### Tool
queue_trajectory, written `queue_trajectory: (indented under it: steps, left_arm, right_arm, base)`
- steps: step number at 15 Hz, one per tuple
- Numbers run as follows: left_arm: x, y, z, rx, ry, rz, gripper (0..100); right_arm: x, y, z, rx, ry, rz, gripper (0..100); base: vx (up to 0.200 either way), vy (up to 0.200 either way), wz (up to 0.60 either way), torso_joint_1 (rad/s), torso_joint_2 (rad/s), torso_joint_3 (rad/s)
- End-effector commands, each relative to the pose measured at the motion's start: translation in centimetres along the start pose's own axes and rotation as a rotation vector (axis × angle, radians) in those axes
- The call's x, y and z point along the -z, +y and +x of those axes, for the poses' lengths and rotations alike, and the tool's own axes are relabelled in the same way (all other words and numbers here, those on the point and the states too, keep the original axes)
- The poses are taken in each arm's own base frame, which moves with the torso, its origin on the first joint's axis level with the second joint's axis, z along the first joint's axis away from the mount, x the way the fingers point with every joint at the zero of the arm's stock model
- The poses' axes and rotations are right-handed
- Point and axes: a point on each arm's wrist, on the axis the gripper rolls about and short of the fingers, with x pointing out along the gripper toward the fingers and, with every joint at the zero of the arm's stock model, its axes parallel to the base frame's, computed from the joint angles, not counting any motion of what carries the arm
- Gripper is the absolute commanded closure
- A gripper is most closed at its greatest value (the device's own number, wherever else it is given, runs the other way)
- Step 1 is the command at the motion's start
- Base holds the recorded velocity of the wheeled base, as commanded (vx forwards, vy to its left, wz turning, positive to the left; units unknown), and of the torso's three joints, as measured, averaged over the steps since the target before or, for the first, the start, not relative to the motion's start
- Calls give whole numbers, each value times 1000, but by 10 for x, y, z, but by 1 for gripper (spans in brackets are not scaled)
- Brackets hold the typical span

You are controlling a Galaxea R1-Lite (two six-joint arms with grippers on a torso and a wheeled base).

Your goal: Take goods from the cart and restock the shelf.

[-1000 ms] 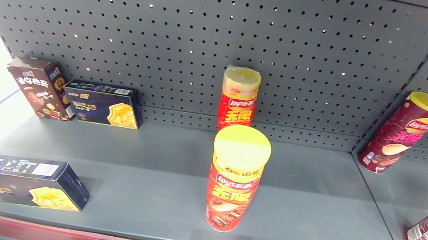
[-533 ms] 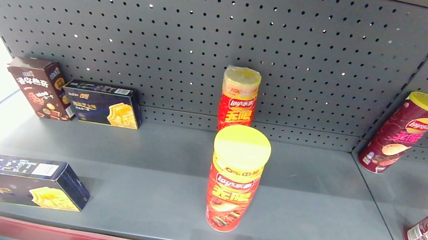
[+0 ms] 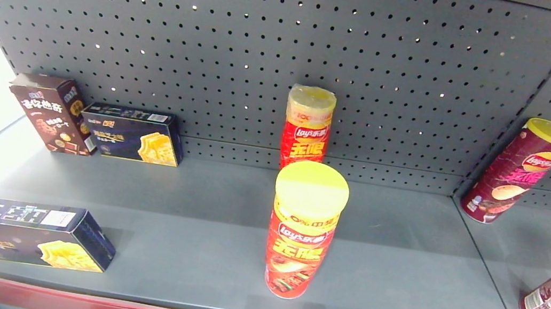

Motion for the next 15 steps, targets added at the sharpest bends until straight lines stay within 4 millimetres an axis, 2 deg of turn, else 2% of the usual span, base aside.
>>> queue_trajectory:
  steps: [1,2,5,15]
  left_arm:
    - [0,0,0,-1,2,0,0]
    - [0,0,0,-1,2,-1,0]
    - [0,0,0,-1,3,-1,0]
    - [0,0,0,-3,4,-4,0]
  right_arm:
    - [0,0,0,1,0,-1,0]
    - [0,0,0,1,0,-1,0]
    - [0,0,0,-1,0,-1,0]
    - [0,0,0,1,0,-1,0]
  base:
    - [0,0,0,0,0,0]
    - [0,0,0,0,0,0]
    - [-200,0,0,5,2,5]
    - [-20,0,0,3,1,-1]
